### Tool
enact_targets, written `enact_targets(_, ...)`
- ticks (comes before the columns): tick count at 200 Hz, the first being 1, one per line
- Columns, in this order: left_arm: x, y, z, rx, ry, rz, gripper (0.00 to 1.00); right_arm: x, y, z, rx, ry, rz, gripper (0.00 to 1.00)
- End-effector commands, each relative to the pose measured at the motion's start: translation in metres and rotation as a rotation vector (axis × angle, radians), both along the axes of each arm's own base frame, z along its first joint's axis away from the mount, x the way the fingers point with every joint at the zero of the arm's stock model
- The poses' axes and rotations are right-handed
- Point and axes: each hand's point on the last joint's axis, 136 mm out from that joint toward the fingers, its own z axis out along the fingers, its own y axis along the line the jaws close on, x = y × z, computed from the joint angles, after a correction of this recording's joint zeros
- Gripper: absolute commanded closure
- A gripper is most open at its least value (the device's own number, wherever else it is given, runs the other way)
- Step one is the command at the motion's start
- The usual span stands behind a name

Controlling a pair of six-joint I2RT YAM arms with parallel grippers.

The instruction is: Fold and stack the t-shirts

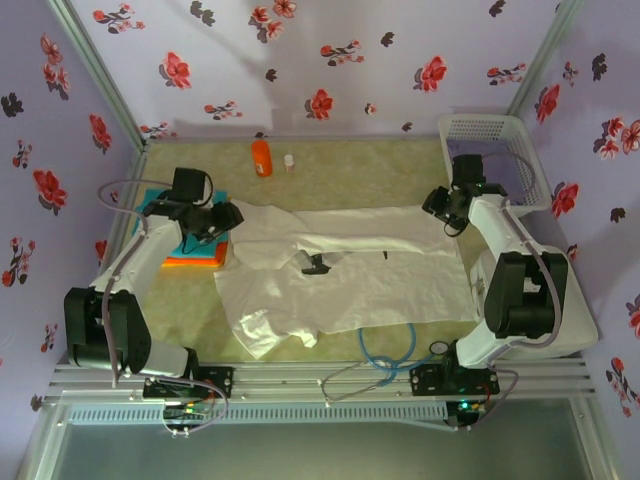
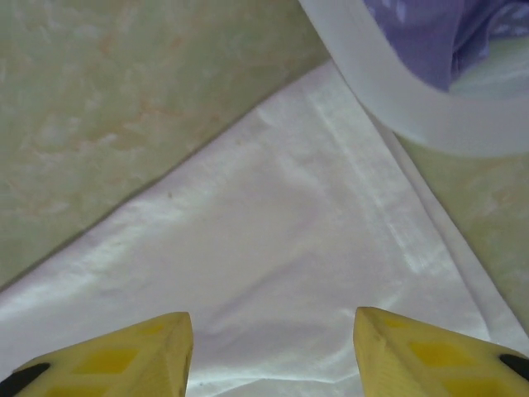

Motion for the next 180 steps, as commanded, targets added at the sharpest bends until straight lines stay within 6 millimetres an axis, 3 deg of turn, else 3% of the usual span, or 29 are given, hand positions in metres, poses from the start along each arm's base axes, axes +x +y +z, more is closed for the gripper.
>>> enact_targets(1,-0.008,-0.004,0.001,0.020,0.020,-0.047,0.50,0.003,0.005,-0.012,0.041,0.037,0.003,0.46)
enact_targets(56,-0.026,-0.010,-0.018,0.032,0.068,-0.075,0.50,0.012,0.015,-0.069,0.098,0.136,0.001,0.47)
enact_targets(113,-0.037,-0.009,-0.036,0.046,0.113,-0.088,0.50,0.025,-0.011,-0.102,-0.006,0.234,-0.105,0.50)
enact_targets(143,-0.026,-0.009,-0.029,0.059,0.094,-0.096,0.50,0.030,-0.012,-0.100,-0.002,0.227,-0.120,0.51)
enact_targets(180,-0.011,-0.018,-0.013,0.055,0.057,-0.116,0.50,0.037,-0.010,-0.071,-0.006,0.139,-0.070,0.51)
